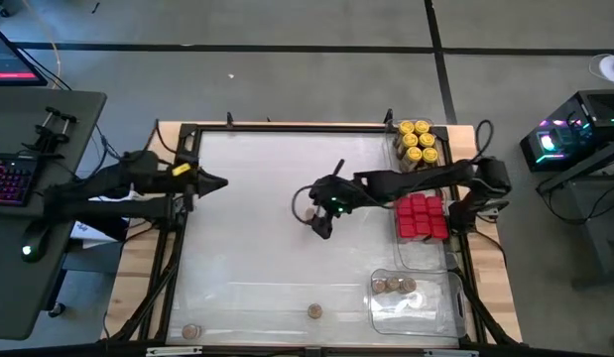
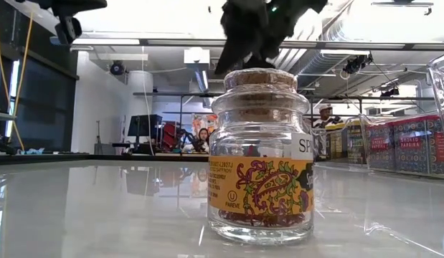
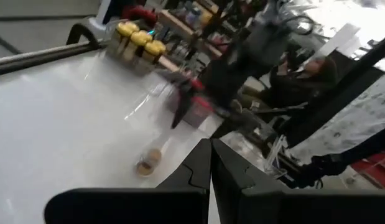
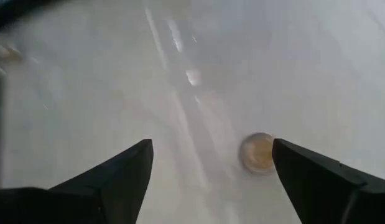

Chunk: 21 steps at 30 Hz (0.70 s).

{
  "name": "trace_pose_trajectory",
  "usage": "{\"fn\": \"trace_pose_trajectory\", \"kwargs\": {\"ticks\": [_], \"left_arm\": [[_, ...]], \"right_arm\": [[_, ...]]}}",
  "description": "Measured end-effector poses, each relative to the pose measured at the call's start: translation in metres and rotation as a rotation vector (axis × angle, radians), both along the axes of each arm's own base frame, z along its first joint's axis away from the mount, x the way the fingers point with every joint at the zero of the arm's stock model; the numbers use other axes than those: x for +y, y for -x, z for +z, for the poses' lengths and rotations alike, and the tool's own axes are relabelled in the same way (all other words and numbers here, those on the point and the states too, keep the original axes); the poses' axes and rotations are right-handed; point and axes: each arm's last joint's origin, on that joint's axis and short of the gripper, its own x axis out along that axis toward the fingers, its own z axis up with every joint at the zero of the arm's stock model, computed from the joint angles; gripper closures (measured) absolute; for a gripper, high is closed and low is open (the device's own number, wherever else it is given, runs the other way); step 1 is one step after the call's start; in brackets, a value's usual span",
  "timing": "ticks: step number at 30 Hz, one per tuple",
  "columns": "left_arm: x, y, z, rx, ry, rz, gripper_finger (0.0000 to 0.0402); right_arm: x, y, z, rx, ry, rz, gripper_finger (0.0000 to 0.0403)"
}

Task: Sort spices by type
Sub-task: Put the brown seasoning bottle into the bottom transparent bin

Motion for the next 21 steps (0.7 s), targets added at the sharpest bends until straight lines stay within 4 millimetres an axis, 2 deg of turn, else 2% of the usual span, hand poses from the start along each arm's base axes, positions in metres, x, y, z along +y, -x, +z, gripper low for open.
{"fn": "trace_pose_trajectory", "kwargs": {"ticks": [6, 9, 13, 16, 21], "left_arm": [[0.000, 0.008, 0.002, -0.025, -0.074, 0.022, 0.0401], [0.000, 0.007, 0.002, -0.017, -0.093, 0.015, 0.0401], [0.000, 0.007, 0.001, -0.007, -0.122, -0.015, 0.0401], [-0.002, 0.007, 0.001, -0.008, -0.124, -0.090, 0.0401], [-0.005, 0.007, -0.001, 0.011, -0.138, -0.186, 0.0401]], "right_arm": [[0.001, -0.031, -0.025, 0.248, 0.091, 0.138, 0.0076], [-0.003, -0.043, -0.037, 0.342, 0.111, 0.120, 0.0076], [-0.016, -0.060, -0.038, 0.338, 0.163, 0.017, 0.0076], [-0.025, -0.065, -0.037, 0.351, 0.134, 0.029, 0.0076], [-0.028, -0.063, -0.048, 0.408, -0.020, 0.027, 0.0076]]}}
